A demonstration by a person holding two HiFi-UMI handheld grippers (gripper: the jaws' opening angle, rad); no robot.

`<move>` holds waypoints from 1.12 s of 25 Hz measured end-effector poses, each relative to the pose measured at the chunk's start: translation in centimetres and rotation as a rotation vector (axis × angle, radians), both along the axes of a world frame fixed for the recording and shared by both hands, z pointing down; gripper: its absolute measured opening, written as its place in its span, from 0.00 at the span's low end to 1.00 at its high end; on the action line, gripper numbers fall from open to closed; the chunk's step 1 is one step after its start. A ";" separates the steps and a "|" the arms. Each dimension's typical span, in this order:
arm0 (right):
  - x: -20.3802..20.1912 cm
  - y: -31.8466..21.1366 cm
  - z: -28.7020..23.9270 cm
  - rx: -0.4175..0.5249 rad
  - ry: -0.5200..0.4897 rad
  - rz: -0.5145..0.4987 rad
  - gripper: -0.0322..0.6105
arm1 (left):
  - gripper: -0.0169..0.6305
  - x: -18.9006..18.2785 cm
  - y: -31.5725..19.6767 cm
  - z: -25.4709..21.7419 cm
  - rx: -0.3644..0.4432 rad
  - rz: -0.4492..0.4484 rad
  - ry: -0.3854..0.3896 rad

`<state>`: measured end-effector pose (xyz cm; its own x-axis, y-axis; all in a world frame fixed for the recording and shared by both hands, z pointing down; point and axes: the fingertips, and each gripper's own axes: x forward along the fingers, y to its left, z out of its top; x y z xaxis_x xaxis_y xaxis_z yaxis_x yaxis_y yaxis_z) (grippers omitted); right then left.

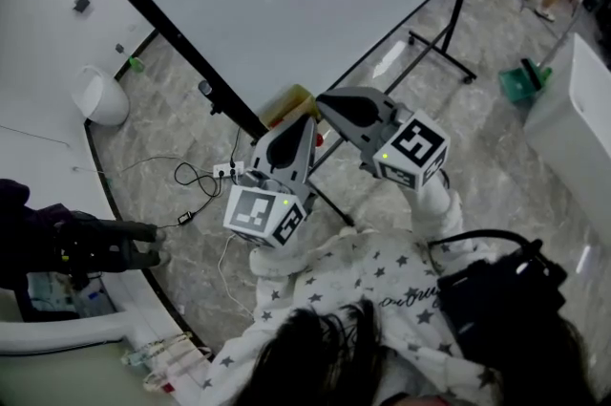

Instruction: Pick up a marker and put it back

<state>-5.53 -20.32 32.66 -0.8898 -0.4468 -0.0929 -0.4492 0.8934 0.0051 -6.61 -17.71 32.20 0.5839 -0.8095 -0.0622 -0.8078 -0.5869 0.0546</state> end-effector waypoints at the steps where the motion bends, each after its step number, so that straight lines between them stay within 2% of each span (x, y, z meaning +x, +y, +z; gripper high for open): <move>1: 0.0 0.1 0.1 -0.001 0.002 -0.001 0.06 | 0.03 0.1 0.1 0.0 0.000 0.002 0.000; 28: -0.2 0.4 0.0 -0.012 -0.026 -0.022 0.06 | 0.03 -0.5 0.0 0.5 -0.014 0.002 0.020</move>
